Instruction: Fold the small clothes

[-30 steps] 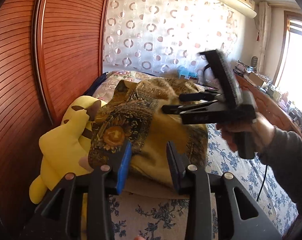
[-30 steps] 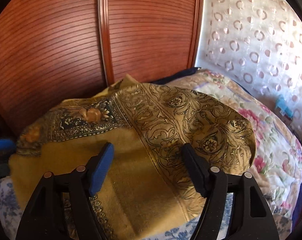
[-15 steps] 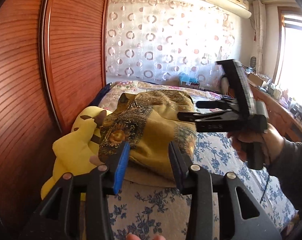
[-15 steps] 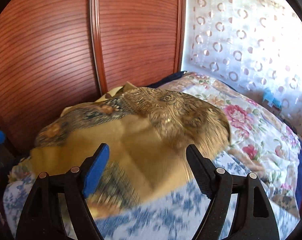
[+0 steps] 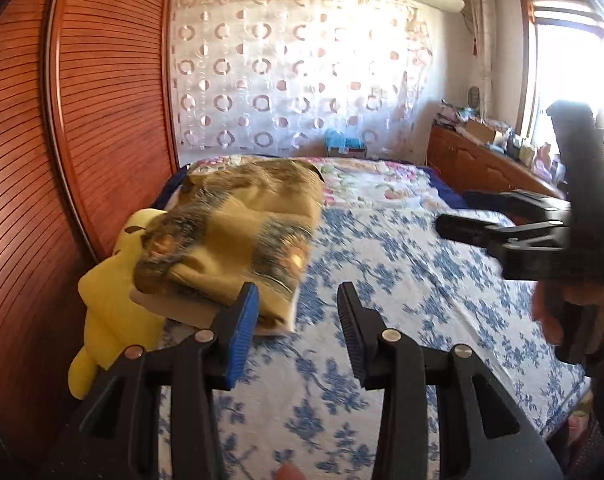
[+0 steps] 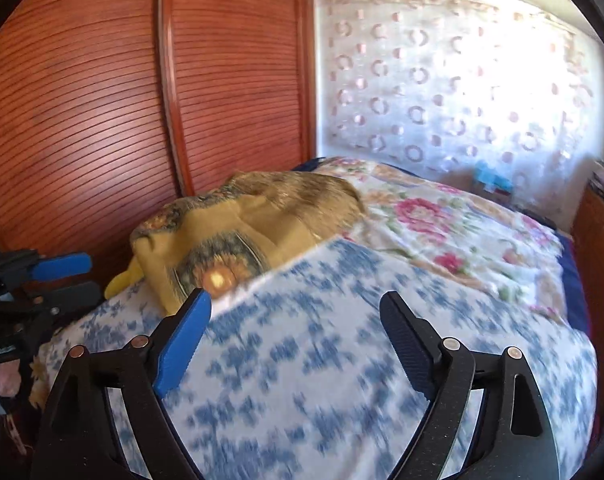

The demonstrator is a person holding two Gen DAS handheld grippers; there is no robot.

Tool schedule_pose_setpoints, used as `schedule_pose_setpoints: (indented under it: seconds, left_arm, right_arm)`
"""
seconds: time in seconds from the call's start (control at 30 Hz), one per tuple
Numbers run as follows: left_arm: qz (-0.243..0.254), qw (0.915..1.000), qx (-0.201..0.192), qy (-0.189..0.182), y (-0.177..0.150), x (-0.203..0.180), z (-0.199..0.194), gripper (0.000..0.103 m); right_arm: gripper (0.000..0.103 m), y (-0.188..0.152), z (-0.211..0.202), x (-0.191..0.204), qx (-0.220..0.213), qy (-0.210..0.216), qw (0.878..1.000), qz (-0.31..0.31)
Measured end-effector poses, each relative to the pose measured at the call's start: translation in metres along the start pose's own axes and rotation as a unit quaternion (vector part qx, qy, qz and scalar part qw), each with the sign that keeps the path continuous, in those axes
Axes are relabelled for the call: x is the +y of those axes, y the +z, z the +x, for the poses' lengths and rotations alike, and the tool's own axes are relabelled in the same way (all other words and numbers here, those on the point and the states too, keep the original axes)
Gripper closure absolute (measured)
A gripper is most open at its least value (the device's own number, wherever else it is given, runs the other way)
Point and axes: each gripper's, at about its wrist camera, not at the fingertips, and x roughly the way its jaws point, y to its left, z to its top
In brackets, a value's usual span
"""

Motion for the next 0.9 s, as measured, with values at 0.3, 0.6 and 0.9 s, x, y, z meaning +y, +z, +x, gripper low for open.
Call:
schedule_pose_setpoints:
  seconds: [0.3,0.6,0.9]
  left_arm:
    - [0.015,0.9993,0.005,-0.034,-0.009,-0.051,0.0,0.064]
    - [0.022,0.9988,-0.02,-0.039,-0.001,-0.089,-0.022,0.063]
    - [0.022,0.9984,-0.042,-0.03,0.021,-0.097,-0.045,0.063]
  right_arm:
    - [0.014,-0.054,-0.077,-0.026,-0.011,-0.061,0.997,0.047]
    - [0.009,-0.082,-0.142,-0.048,-0.033,-0.122,0.987,0.099]
    - [0.009,-0.083,-0.2,-0.058,-0.075,-0.191,0.972,0.113]
